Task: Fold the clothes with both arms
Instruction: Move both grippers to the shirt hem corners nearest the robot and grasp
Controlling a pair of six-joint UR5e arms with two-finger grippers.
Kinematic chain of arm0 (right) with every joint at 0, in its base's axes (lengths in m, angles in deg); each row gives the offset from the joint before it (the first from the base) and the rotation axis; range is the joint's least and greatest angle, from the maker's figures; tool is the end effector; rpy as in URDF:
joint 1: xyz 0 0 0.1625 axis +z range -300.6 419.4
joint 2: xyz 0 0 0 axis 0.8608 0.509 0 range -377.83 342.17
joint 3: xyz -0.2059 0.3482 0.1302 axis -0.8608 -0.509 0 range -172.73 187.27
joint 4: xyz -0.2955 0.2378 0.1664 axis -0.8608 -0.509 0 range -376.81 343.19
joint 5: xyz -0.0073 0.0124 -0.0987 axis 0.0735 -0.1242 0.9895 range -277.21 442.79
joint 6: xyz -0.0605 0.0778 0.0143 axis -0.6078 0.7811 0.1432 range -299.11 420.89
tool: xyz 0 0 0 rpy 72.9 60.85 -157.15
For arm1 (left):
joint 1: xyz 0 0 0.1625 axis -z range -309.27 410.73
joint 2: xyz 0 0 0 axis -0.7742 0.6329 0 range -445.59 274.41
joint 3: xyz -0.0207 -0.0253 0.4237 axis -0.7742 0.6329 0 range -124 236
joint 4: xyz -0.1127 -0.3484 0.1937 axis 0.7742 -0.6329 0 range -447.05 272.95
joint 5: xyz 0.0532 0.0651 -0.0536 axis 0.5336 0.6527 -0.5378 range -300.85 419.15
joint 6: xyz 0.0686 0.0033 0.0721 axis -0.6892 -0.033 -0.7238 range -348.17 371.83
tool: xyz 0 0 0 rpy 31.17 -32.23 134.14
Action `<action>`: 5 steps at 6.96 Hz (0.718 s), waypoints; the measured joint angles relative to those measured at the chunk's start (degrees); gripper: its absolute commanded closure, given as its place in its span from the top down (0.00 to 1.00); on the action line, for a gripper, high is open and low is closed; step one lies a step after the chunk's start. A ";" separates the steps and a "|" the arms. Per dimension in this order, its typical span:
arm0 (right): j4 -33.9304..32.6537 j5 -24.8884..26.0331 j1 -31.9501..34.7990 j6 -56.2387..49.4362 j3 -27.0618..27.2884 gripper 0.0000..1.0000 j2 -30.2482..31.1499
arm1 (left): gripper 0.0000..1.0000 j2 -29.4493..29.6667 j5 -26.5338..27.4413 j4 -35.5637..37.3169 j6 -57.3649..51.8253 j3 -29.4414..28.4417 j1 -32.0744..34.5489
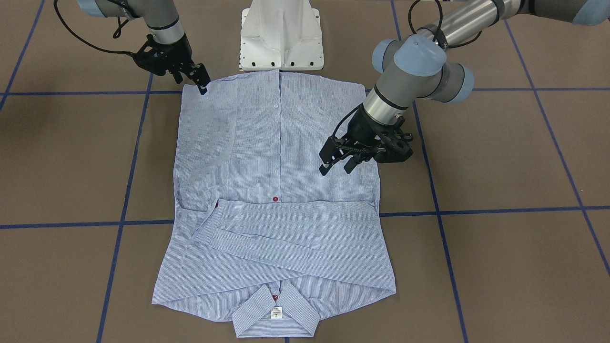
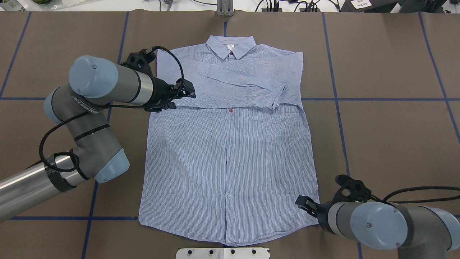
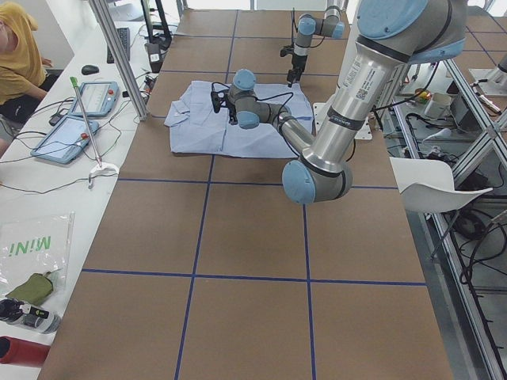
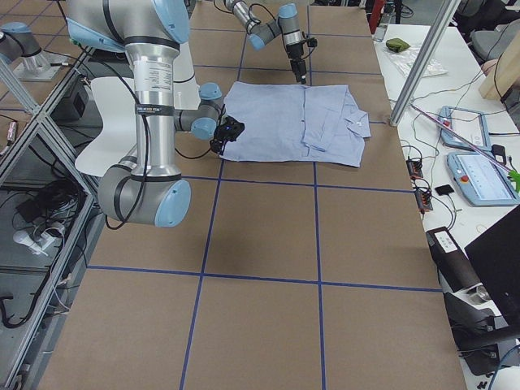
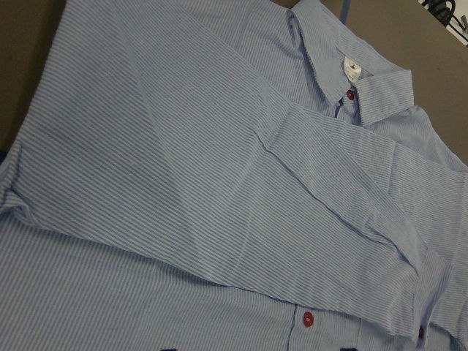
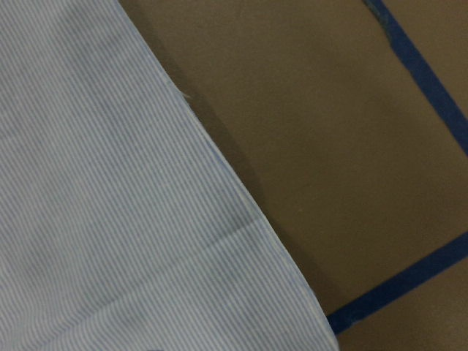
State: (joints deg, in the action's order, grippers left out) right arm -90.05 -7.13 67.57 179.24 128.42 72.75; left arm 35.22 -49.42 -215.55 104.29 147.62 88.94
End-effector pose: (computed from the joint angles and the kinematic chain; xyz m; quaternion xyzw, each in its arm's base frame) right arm -0.4503 -0.1994 0.3822 -0.0697 -0.3952 0.2872 0.8697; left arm 0.4641 -0.4944 0.2538 0.0506 0.5853 -0.1915 0.7863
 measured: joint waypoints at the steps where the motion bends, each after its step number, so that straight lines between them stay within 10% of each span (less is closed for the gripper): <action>1: -0.08 -0.01 -0.23 0.99 -0.01 0.87 0.52 | 0.80 -0.09 -0.04 0.00 -0.06 -0.04 -0.02; 3: -0.26 0.33 -0.38 2.65 -0.23 0.84 0.57 | 0.80 -0.19 -0.06 0.00 -0.09 -0.26 -0.01; 5: -0.34 0.43 -0.43 3.04 -0.42 0.48 0.43 | 0.80 -0.28 -0.06 -0.02 -0.09 -0.47 -0.02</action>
State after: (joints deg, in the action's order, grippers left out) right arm -90.39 -6.70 67.14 182.28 128.00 73.18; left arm 34.94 -49.48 -215.57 104.20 147.15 88.92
